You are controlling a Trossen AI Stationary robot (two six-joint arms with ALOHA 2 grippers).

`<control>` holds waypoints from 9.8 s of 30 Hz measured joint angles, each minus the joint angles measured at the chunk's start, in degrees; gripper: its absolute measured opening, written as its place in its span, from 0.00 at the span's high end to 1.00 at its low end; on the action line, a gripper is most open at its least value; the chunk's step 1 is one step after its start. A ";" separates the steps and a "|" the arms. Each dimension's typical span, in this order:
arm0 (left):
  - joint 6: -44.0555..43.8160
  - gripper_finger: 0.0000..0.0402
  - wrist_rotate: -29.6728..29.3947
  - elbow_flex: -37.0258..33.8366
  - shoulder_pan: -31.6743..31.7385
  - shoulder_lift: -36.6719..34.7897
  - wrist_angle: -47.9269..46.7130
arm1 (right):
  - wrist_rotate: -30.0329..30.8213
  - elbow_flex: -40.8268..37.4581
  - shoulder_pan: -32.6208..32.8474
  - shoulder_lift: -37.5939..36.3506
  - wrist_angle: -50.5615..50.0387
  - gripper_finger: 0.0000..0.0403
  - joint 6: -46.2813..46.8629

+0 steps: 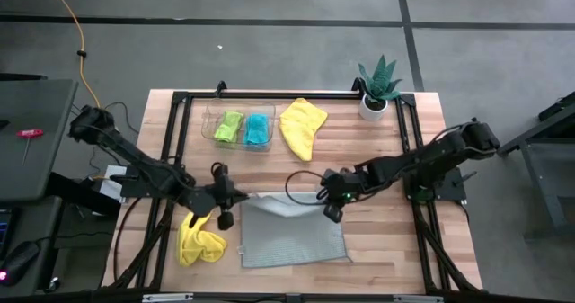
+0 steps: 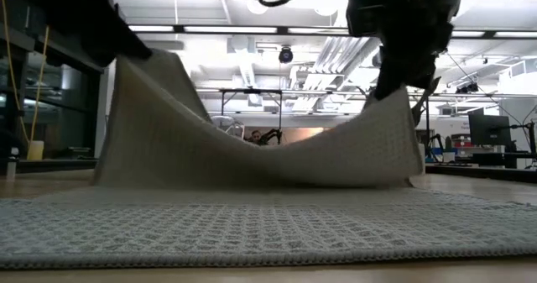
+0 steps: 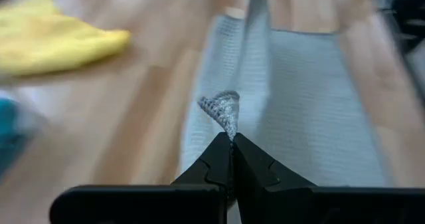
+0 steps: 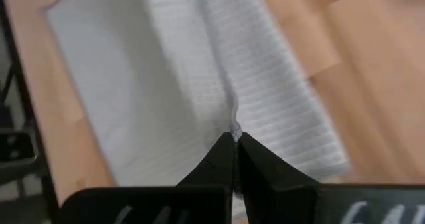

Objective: Fold microfiber towels
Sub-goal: Fold the gray towel

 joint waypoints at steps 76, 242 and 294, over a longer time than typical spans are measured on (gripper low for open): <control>-3.11 1.00 -9.84 -0.02 -20.07 28.74 21.37 | 13.55 -9.03 23.41 3.35 14.19 1.00 31.07; -1.49 0.97 15.06 -1.77 12.45 21.38 -1.77 | -1.18 -16.45 -1.85 -1.67 7.68 0.45 -5.67; 9.89 0.98 15.14 -1.83 28.05 21.07 -2.76 | 8.44 -19.79 -14.18 1.50 10.91 0.99 -12.94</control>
